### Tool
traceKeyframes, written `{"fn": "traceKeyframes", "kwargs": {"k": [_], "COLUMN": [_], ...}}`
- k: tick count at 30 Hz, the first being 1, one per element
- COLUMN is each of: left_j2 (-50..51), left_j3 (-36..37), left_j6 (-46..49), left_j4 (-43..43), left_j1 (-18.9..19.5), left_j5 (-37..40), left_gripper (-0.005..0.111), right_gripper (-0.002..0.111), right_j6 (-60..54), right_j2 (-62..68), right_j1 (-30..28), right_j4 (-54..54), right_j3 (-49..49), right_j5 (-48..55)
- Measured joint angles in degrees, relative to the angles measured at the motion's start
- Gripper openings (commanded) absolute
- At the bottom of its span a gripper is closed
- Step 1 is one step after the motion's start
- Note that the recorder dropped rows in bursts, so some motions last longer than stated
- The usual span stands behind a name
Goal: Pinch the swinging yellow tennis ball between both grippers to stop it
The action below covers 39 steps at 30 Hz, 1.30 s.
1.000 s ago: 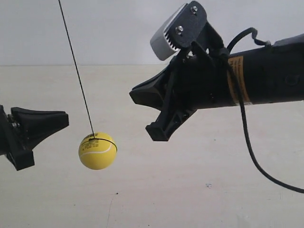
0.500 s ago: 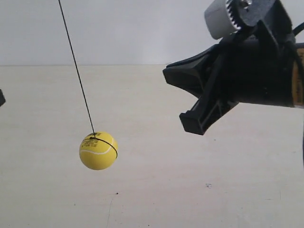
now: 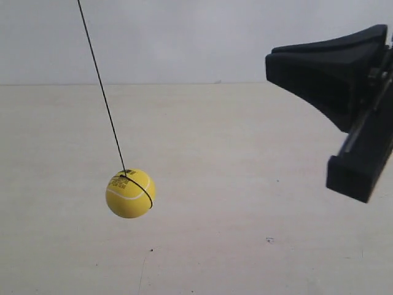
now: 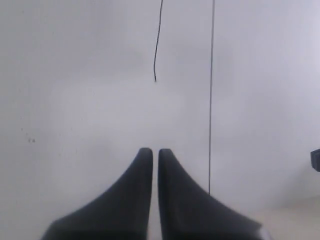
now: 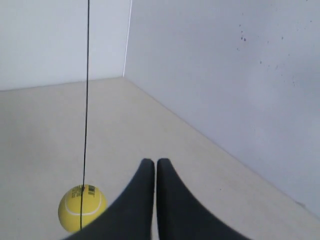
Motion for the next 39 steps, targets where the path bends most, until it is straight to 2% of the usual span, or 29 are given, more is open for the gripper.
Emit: {"fn": "traceKeyframes", "kwargs": {"k": [12,24,32,39], "left_j2": [-1.33,-1.33,-1.33,-1.33], "left_j3": [0.00,0.00,0.00,0.00], "left_j6": [-2.83,-3.20,-3.20,-3.20], "left_j4": [0.00,0.00,0.00,0.00], "left_j1": [0.00,0.00,0.00,0.00], "left_j5": [-4.54,-6.04,-6.04,-6.14], "left_gripper": [0.005,0.005,0.005,0.005], "right_gripper": [0.000,0.000,0.000,0.000], "right_j6": [-3.81,-20.73,-21.86,-21.86], "right_j2": [-12.27,-29.74,-41.25,-43.41], "right_j1": [0.00,0.00,0.00,0.00], "right_j4": [5.08,23.97,27.43,30.02], "right_j3": [5.06,13.00,15.96,16.10], "right_j5": [1.90,1.59,5.92,9.41]}}
